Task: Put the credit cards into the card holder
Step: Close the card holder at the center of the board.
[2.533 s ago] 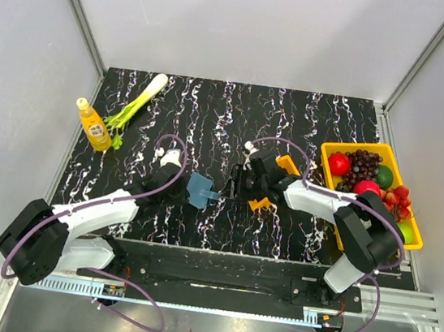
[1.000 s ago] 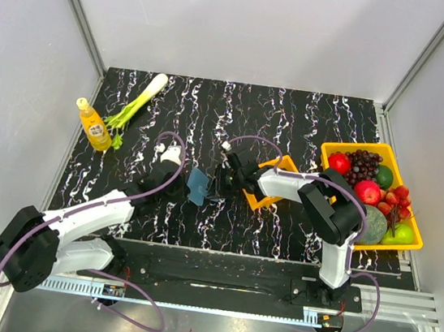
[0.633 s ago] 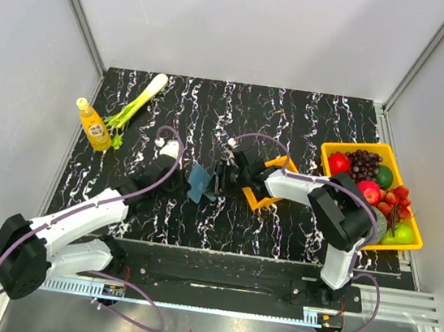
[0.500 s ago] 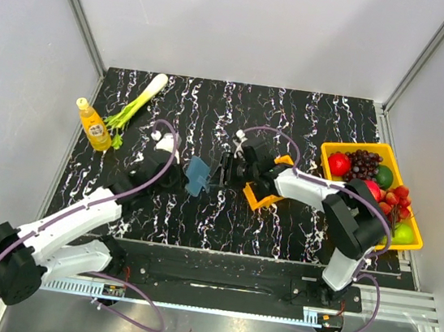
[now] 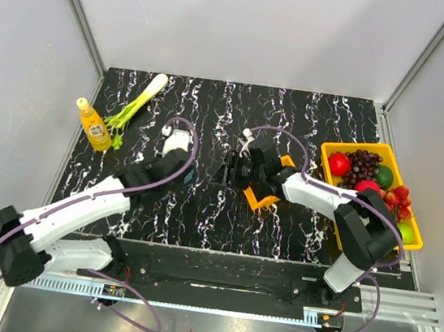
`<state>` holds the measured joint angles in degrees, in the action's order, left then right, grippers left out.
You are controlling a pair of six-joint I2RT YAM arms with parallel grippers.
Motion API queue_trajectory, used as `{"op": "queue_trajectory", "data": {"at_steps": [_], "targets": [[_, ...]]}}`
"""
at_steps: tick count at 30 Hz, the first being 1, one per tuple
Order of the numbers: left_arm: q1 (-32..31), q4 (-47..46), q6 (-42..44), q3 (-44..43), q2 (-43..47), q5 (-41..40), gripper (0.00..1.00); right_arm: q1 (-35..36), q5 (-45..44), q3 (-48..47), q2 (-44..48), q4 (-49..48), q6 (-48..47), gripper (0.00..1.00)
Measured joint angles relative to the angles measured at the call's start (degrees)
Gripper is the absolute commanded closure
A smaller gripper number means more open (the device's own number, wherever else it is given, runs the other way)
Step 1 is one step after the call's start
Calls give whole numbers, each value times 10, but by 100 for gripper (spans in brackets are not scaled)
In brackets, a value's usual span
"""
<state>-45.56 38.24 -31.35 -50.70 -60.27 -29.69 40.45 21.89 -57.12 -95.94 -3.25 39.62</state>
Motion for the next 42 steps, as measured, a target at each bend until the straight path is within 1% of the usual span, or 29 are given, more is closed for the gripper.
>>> {"op": "queue_trajectory", "data": {"at_steps": [3, 7, 13, 17, 18, 21, 23, 26, 27, 29, 31, 34, 36, 38, 40, 42], "targets": [[-39, 31, -8, -31, -56, -51, 100, 0, -12, 21, 2, -2, 10, 40], [-90, 58, -26, -65, -130, -99, 100, -2, -36, 63, 16, 1, 25, 40], [-162, 110, -82, -131, -269, -164, 100, -7, -78, 120, 48, 0, 49, 40], [-194, 136, -122, -168, -344, -185, 100, -12, -100, 156, 75, 1, 64, 41], [-202, 141, -134, -172, -358, -186, 97, -12, -106, 162, 83, 1, 66, 40], [-214, 149, -147, -172, -366, -187, 76, -13, -120, 172, 109, 0, 68, 40], [-223, 154, -157, -173, -367, -189, 69, -15, -130, 174, 124, 0, 68, 40], [-237, 148, -165, -178, -367, -188, 65, -18, -148, 177, 145, 0, 67, 40], [-240, 141, -166, -178, -367, -186, 61, -19, -153, 178, 150, 0, 67, 40], [-243, 129, -165, -178, -367, -182, 65, -20, -158, 180, 155, 0, 67, 40], [-244, 118, -165, -178, -367, -179, 64, -20, -163, 181, 155, 0, 67, 40], [-244, 92, -155, -171, -362, -170, 57, -21, -165, 183, 155, 1, 67, 39], [-244, 69, -151, -158, -351, -161, 49, -21, -165, 183, 155, 1, 67, 38], [-244, 44, -146, -139, -331, -151, 48, -21, -164, 183, 155, 1, 65, 37], [-244, 21, -144, -115, -298, -144, 42, -21, -162, 183, 155, 0, 63, 34], [-244, 1, -143, -94, -266, -142, 41, -22, -156, 183, 154, 0, 57, 32]]}}
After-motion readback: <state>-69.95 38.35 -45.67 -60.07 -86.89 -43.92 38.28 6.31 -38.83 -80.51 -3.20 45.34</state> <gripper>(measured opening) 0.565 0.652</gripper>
